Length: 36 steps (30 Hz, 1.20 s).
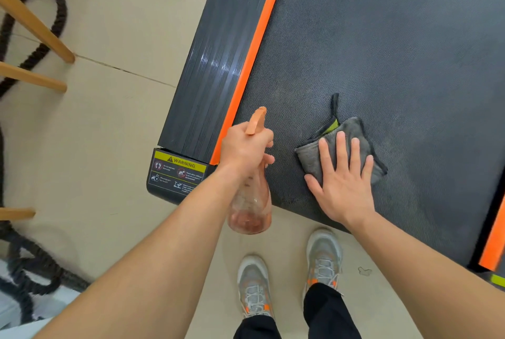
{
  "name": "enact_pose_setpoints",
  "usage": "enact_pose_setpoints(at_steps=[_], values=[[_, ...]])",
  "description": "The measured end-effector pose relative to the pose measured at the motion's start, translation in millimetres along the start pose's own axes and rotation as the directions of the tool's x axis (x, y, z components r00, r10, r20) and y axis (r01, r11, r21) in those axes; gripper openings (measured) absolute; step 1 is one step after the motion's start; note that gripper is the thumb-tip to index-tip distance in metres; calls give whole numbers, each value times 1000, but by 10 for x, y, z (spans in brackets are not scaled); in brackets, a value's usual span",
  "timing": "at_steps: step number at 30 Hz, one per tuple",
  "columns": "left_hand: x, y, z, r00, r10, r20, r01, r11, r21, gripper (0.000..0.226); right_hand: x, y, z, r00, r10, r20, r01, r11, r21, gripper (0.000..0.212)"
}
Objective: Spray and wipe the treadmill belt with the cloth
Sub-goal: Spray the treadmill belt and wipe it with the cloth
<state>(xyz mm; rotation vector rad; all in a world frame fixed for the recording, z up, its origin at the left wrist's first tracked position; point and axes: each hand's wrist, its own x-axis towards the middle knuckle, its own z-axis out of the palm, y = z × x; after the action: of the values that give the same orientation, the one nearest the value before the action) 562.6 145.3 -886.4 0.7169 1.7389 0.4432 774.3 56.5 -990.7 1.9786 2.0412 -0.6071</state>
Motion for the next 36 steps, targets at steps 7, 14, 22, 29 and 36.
enact_pose_setpoints(at_steps=[7,14,22,29,36], values=[[121,83,105,995,-65,74,64,998,16,11,3,2,48,1000,-9,-25,9,1000,-25,83],[227,187,169,994,-91,60,87,994,62,13,10,4,68,999,-4,-40,3,1000,-28,81],[297,184,84,989,-118,84,115,993,39,14,73,-9,-20,997,-39,-73,36,998,-43,80],[315,134,-252,999,42,-10,-42,999,-3,14,1455,-267,-606,984,-89,-154,91,996,2,81],[409,171,-538,989,61,-133,-82,984,-159,25,1734,-822,-644,961,-138,-242,124,990,-70,78]])
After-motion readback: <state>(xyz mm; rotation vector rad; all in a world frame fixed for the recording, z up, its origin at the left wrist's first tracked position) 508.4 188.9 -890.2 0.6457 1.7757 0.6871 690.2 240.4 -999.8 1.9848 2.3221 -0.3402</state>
